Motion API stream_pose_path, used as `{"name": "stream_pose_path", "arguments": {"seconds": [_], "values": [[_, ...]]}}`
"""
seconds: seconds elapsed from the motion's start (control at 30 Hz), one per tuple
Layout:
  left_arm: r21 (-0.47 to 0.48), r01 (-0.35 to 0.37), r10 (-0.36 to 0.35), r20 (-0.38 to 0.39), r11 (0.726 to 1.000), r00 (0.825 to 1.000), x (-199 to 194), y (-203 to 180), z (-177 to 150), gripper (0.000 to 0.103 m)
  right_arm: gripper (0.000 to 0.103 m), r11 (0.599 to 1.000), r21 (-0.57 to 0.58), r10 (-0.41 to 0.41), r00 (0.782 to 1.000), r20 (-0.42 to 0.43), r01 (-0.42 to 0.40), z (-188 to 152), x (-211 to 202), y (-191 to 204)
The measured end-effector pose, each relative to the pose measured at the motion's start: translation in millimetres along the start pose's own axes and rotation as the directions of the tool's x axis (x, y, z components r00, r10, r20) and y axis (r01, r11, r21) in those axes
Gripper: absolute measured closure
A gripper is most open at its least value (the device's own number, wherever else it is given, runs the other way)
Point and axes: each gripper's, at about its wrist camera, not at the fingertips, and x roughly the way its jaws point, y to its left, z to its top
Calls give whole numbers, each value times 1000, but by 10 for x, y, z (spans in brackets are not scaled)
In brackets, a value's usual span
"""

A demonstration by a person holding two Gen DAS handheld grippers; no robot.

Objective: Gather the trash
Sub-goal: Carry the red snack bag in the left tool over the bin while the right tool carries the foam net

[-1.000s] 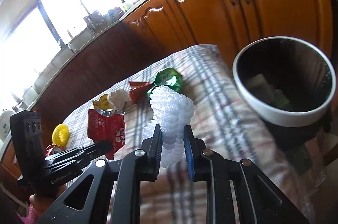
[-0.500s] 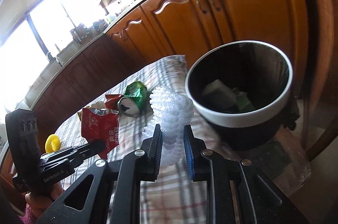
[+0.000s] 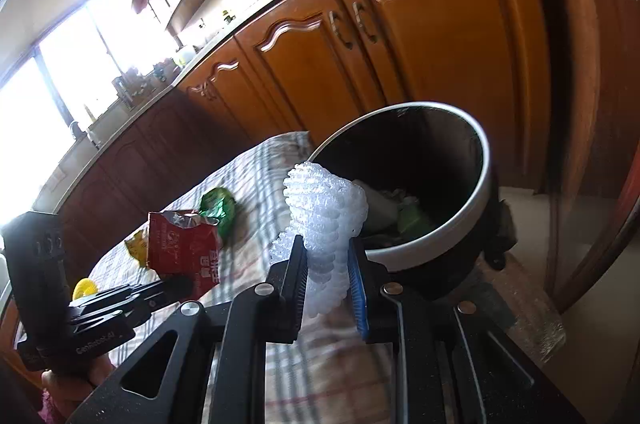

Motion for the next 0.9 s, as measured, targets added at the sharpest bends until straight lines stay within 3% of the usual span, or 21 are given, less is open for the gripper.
{"name": "stream_pose_path", "arguments": {"seconds": [0.43, 0.9], "values": [[63, 34, -33, -19, 997, 999, 323, -342, 347, 98, 83, 996, -4, -84, 996, 24, 84, 248, 46, -256], [65, 38, -32, -83, 997, 996, 703, -397, 637, 98, 83, 990, -52, -129, 992, 2, 129, 491, 231, -358]]}}
